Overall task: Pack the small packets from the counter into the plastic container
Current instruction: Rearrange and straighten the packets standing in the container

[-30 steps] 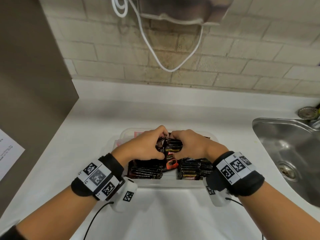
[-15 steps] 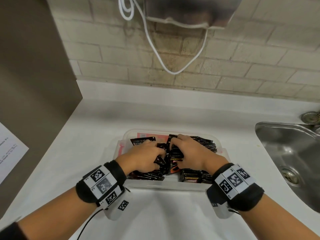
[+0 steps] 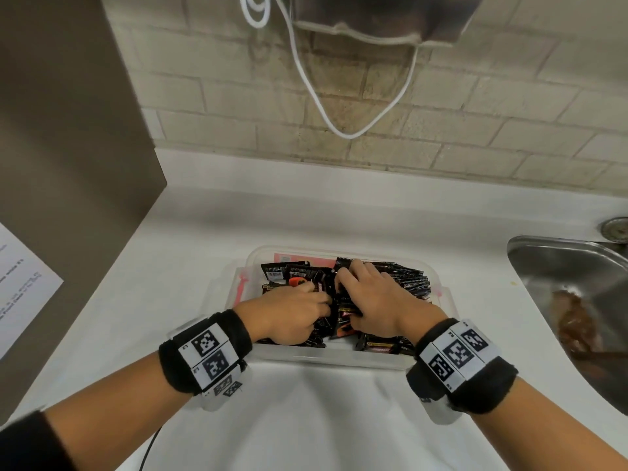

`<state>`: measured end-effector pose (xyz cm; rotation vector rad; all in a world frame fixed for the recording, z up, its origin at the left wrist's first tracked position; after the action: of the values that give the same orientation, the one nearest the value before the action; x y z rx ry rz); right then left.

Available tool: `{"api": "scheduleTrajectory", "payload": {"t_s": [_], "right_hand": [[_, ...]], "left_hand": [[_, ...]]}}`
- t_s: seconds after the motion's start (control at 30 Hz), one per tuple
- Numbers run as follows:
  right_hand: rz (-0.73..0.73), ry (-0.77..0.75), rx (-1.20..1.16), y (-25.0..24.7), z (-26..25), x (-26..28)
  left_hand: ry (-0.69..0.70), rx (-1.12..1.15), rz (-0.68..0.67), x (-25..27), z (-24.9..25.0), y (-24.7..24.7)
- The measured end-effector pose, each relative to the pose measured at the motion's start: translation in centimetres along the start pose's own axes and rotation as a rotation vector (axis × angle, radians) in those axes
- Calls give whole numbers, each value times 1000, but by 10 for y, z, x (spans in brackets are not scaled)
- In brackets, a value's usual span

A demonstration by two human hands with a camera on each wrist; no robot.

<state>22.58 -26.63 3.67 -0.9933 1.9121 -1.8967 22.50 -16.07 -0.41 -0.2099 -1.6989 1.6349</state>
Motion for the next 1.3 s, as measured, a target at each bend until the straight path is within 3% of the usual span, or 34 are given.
{"api": "scheduleTrajectory", "payload": {"t_s": [0.13,0.37,0.53,0.63,1.0,1.3], "right_hand": [[22,2,6,-2,0,-1],[21,64,26,-4,2,-2],[23,124,47,-5,4,-2],[17,121,58,-4,3,-2],[144,61,-185,-17,6,2],[159,19,-224,-22,8,3]], "left_hand": [[-28,-6,22,1,-3,-2],[-132,-47,-83,2,-11,6],[-44,0,7,3,4,-4],[-7,2,-5,1,9,-2],[-187,13,78,-12,2,1],[-216,61,177,-11,-9,-2]]}}
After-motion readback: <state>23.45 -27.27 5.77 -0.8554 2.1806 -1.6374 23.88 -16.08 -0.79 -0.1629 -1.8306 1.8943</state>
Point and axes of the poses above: each hand's wrist, its own x-axis away from the middle knuckle, its own y-axis out of the palm, z = x × y, the point moved 7 cm from there along -x, towards the middle knuckle, and after that the axes turned 13 degrees about -y, right-handed, at the moved point
